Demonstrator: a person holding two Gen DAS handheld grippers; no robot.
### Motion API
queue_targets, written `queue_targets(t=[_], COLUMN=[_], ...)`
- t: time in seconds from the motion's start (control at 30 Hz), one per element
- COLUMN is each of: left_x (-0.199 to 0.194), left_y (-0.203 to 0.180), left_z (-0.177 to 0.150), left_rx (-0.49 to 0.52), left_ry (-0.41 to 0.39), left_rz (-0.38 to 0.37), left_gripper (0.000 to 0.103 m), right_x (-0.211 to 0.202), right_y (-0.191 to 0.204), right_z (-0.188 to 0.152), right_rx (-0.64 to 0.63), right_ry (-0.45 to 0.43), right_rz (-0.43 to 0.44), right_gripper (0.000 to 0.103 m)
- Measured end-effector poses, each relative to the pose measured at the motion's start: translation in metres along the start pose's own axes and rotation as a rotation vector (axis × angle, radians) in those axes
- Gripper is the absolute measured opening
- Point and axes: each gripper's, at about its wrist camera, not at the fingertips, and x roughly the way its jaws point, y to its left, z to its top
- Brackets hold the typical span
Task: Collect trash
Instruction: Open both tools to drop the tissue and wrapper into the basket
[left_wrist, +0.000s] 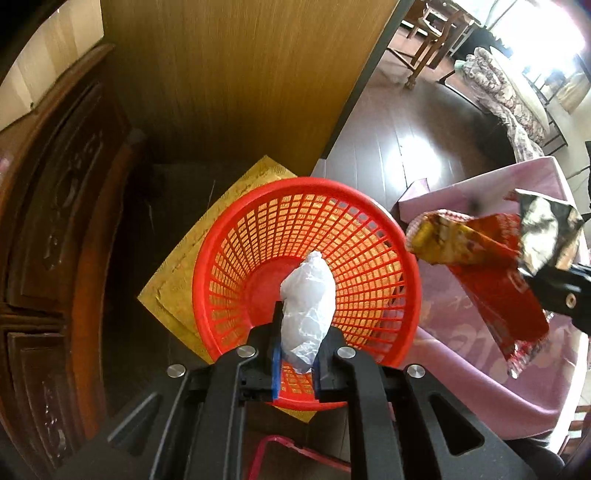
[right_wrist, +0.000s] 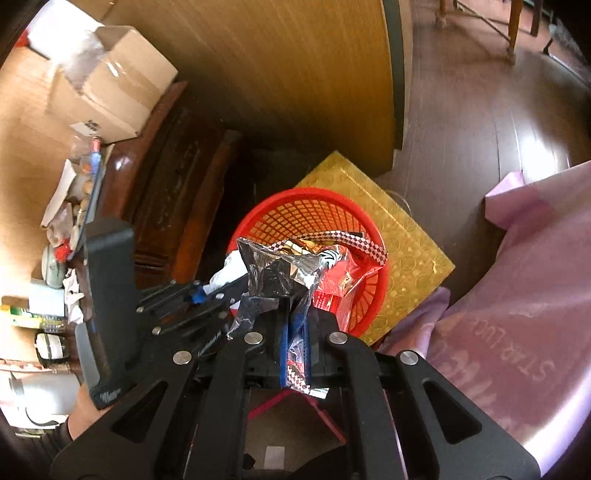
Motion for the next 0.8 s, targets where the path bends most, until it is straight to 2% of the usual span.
queue_targets(t=[0.1,0.17,0.2,0.23,0.3,0.33,0.37,0.53,0.8], left_x=[0.008,0.009,0.009,0.009,0.005,0.003,0.002,-0.012,-0.047], left_y=[0.002,0.003,0.004,0.005,0.005,0.005,0.004,-0.001,-0.035], left_z=[0.0,-0.001,-0.001,-0.001,-0.001,-0.001,-0.002,-0.002,-0.001], left_rx=[-0.008,-0.019,-0.023,-0.029,-0.029,-0.026,-0.024,-0.025,0.056], left_ry=[0.012,0.015,0.015,0.013,0.004,0.001,0.0,-0.019,-0.071], left_rz=[0.008,0.022,0.026,0.036,0.046,0.046,0.048,0.047,0.045], left_gripper=[0.014,0.029,0.035,0.045,0.046,0.05,0.055,0.055,0.057], right_x=[0.01,0.018,0.021,0.024,0.023,0.019,0.017,-0.009,-0.078], right_y=[-0.003,-0.005,-0.005,-0.005,-0.004,-0.002,-0.002,0.004,-0.012], right_z=[0.003,0.004,0.005,0.007,0.006,0.005,0.005,-0.004,-0.039], right_rx=[0.018,0.041,0.05,0.053,0.046,0.04,0.04,0.011,0.017], right_ry=[0.015,0.026,0.033,0.038,0.029,0.013,0.007,-0.047,-0.169], right_rz=[0.006,0.022,0.022,0.024,0.017,0.009,0.01,-0.017,-0.047], right_gripper=[0.011,0.013,0.017,0.02,0.03,0.033,0.039,0.04,0.04])
